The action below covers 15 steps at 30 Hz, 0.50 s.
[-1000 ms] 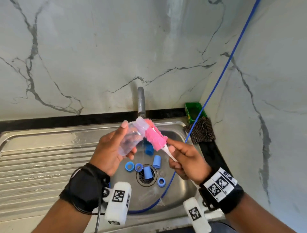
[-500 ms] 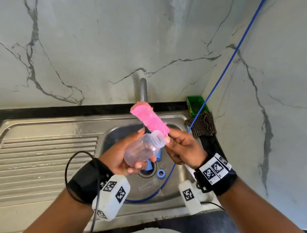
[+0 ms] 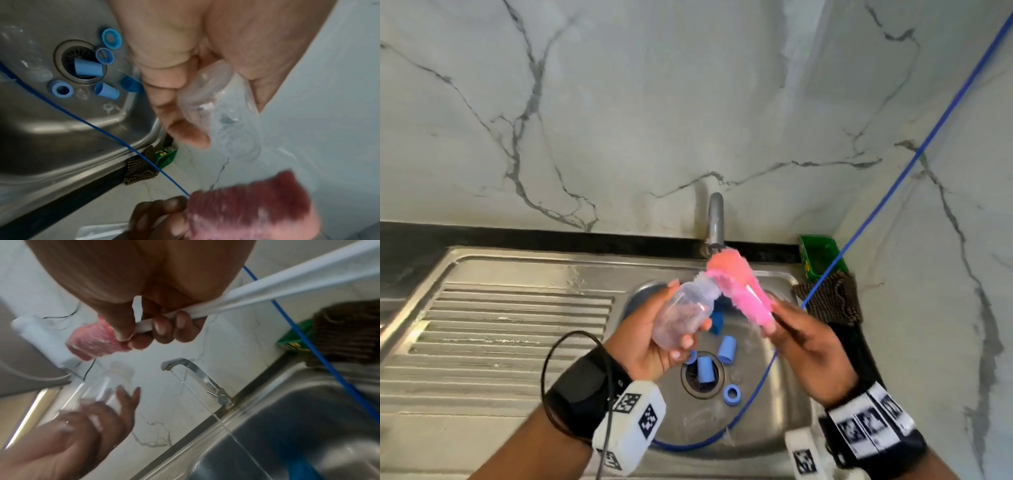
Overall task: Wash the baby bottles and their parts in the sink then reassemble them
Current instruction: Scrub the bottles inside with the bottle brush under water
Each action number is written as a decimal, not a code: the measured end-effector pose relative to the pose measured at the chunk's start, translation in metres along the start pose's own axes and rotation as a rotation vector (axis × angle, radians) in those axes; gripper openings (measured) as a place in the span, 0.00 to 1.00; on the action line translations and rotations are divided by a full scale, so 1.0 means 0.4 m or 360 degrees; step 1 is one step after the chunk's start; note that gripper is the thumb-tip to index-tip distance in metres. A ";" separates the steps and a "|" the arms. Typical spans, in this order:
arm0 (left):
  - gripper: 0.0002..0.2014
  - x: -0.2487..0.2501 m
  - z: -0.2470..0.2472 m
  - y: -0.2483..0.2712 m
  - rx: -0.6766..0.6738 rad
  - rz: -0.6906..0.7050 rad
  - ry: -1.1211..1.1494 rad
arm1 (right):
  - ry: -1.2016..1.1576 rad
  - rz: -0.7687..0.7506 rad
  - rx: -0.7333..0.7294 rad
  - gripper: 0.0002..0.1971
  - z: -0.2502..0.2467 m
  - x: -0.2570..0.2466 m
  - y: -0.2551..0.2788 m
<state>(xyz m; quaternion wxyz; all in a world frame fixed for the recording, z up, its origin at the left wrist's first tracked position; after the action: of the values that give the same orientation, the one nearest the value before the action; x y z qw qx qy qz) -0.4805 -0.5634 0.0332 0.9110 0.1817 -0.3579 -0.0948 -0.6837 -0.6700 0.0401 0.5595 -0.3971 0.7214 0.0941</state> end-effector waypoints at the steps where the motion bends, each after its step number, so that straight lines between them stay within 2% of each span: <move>1: 0.26 0.004 -0.009 0.000 0.0080 0.0070 0.0072 | 0.0114 -0.0093 0.0001 0.21 0.002 -0.010 0.004; 4: 0.26 -0.015 0.003 -0.005 0.0126 0.0119 0.0015 | 0.0509 -0.0342 0.0043 0.27 0.033 -0.037 -0.011; 7: 0.26 -0.031 0.024 -0.006 0.0088 0.0100 -0.0025 | 0.0705 -0.0326 0.0215 0.31 0.042 -0.040 -0.053; 9: 0.24 -0.023 0.020 -0.006 0.0077 0.0157 0.0007 | 0.0817 -0.0451 0.0122 0.33 0.049 -0.058 -0.047; 11: 0.22 -0.013 0.010 -0.001 0.0039 0.0210 0.0019 | 0.0893 -0.0604 -0.0114 0.33 0.063 -0.070 -0.017; 12: 0.23 -0.011 0.006 0.001 0.0041 0.0218 0.0025 | 0.0932 -0.0597 -0.0150 0.33 0.061 -0.065 -0.012; 15: 0.26 -0.016 0.005 -0.001 0.0071 0.0169 0.0069 | 0.0901 -0.0323 0.0102 0.35 0.044 -0.037 -0.020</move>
<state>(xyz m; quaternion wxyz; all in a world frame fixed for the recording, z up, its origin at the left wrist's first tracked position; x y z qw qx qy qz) -0.4868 -0.5624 0.0304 0.9180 0.1848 -0.3493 -0.0342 -0.6645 -0.6582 0.0495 0.3548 -0.4599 0.8079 -0.0996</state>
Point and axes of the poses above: each hand's wrist, its own y-axis away from the middle knuckle, its own z-axis out of the palm, x = y × z, the point moved 3 cm from there along -y, towards the middle knuckle, and after that the axes turned 2 degrees about z, right-handed, at the moved point
